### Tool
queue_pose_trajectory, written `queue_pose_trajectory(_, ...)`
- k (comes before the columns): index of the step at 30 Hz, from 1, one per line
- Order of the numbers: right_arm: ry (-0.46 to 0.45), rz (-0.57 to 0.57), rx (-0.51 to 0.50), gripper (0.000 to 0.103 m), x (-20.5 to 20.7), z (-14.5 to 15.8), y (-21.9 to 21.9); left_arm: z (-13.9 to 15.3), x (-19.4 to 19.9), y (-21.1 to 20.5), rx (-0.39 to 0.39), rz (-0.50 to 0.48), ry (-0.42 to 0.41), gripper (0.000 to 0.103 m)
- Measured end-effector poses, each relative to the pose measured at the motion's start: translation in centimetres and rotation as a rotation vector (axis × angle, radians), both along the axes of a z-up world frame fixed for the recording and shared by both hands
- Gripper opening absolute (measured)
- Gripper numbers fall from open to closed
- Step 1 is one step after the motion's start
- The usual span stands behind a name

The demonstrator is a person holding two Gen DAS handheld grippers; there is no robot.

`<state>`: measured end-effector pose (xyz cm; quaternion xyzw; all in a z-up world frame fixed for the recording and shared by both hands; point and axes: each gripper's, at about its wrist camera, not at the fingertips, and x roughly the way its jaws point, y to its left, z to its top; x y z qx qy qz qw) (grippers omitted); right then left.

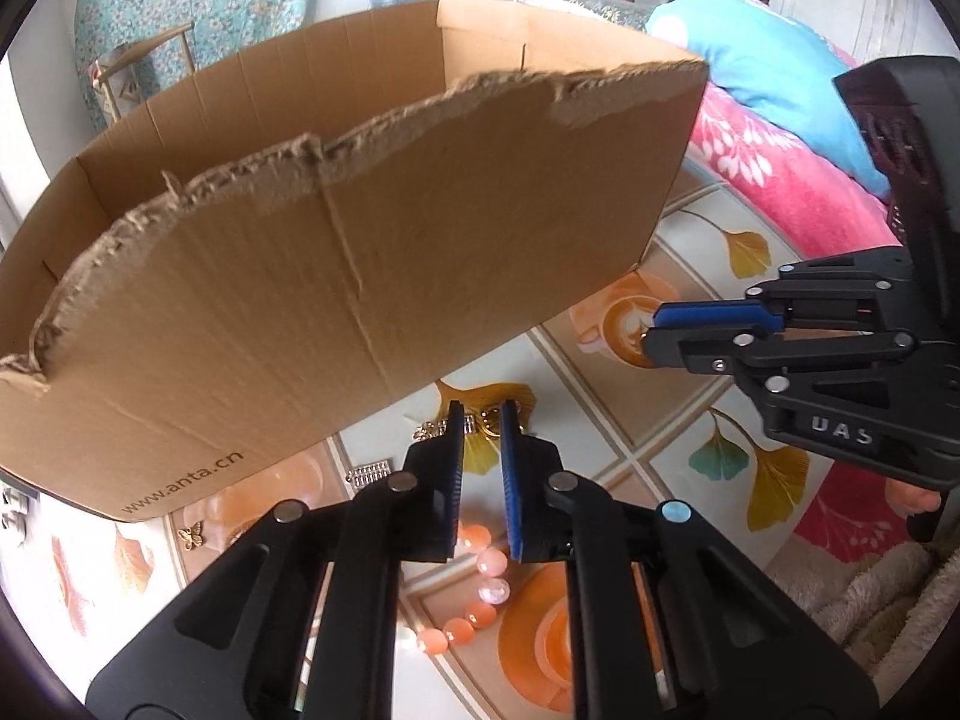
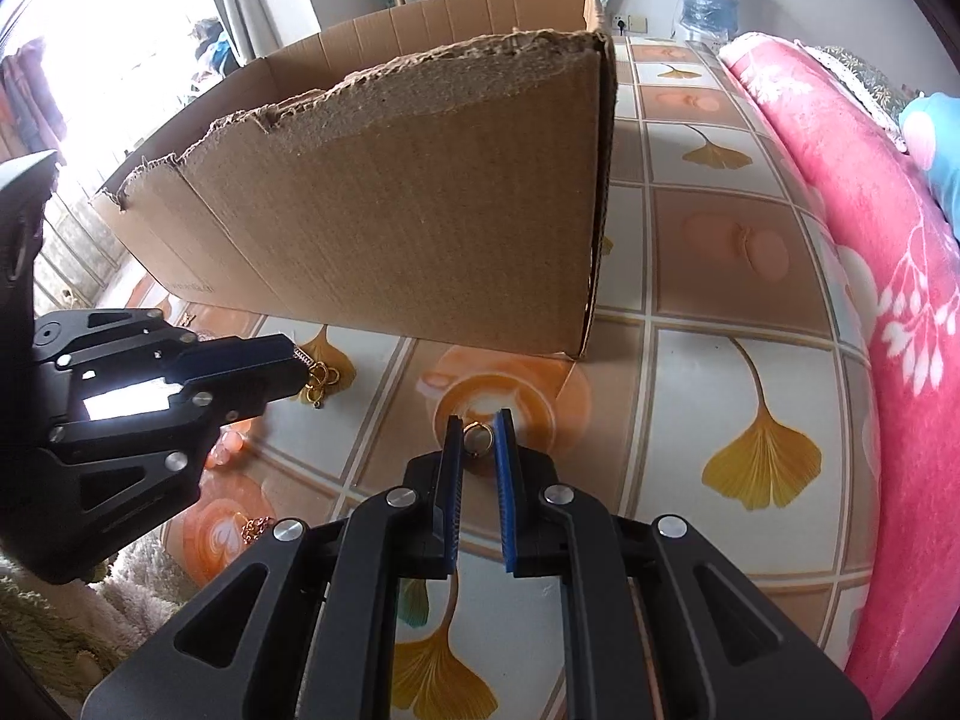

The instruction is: Organize jewelry

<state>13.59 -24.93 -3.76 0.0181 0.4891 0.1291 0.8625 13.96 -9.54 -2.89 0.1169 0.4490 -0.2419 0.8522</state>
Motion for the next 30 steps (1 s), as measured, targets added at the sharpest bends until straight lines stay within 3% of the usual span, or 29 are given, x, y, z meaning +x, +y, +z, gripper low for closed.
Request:
queue_pose_trajectory(12,-0.004,0.005,0.022,0.011,-0.16,-0.07,-0.26,-0.4,0.6,0.21,-0.026,-0.025,0.044,0.011)
queue_pose_trajectory(19,-0.006,0.005,0.028,0.011,-0.16,-0.1,-0.39,-0.2,-0.1,-0.08,-0.021,-0.058,0.024,0.011)
queue_pose_trajectory(30,-0.007,0.004,0.029,0.011,-0.15,-0.06,-0.3,-0.6,0.54,-0.45,0.002,-0.033,0.033,0.011)
